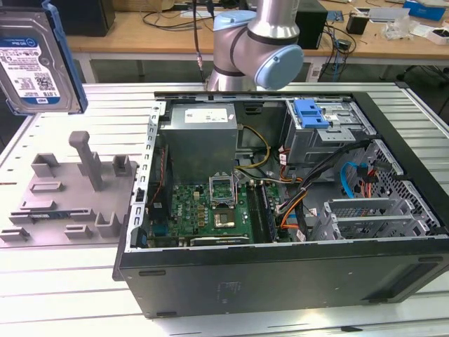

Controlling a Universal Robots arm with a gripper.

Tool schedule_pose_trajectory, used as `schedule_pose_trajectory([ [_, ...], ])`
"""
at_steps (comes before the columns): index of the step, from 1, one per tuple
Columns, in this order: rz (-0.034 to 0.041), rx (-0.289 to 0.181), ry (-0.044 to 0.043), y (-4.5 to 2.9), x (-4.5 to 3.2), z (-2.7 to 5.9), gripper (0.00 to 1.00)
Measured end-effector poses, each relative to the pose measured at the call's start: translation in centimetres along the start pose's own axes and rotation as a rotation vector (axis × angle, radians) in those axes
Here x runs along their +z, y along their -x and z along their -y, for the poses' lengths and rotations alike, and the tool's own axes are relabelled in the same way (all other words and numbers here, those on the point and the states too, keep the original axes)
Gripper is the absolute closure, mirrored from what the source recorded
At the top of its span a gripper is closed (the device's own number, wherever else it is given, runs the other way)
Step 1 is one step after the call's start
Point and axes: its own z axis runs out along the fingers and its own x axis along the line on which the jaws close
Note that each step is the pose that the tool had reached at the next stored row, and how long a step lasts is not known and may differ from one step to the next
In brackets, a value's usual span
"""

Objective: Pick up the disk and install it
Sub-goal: 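Pick up the disk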

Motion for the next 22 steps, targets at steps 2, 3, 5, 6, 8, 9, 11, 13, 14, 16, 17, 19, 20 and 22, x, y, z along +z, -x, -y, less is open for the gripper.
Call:
schedule_pose_trajectory([
  [2,0.0000,0.000,0.0023,-0.38,-0.04,0.50,0.64],
  [3,0.0000,0.000,0.0035,-0.57,-0.07,0.76,0.64],
  [5,0.0000,0.000,0.0060,-0.91,-0.14,1.30,0.64],
  [6,0.0000,0.000,0.0074,-1.09,-0.19,1.59,0.64],
  [8,-0.0001,0.000,0.0099,-1.42,-0.27,2.15,0.64],
  [9,-0.0001,0.000,0.0111,-1.60,-0.31,2.51,0.64],
  [11,-0.0001,-0.001,0.0172,-2.41,-0.48,4.67,0.64],
  [13,-0.0002,-0.001,0.0224,-2.90,-0.56,6.19,0.64],
  [14,-0.0002,-0.001,0.0249,-3.16,-0.58,6.97,0.64],
  [16,-0.0002,-0.001,0.0284,-3.49,-0.62,7.99,0.64],
  [17,-0.0002,-0.001,0.0309,-3.73,-0.65,8.71,0.64],
  [19,-0.0003,-0.001,0.0352,-4.19,-0.71,10.09,0.64],
  [20,-0.0002,-0.001,0.0363,-4.33,-0.73,10.55,0.64],
  [22,-0.0002,-0.001,0.0380,-4.74,-0.77,11.93,0.64],
])
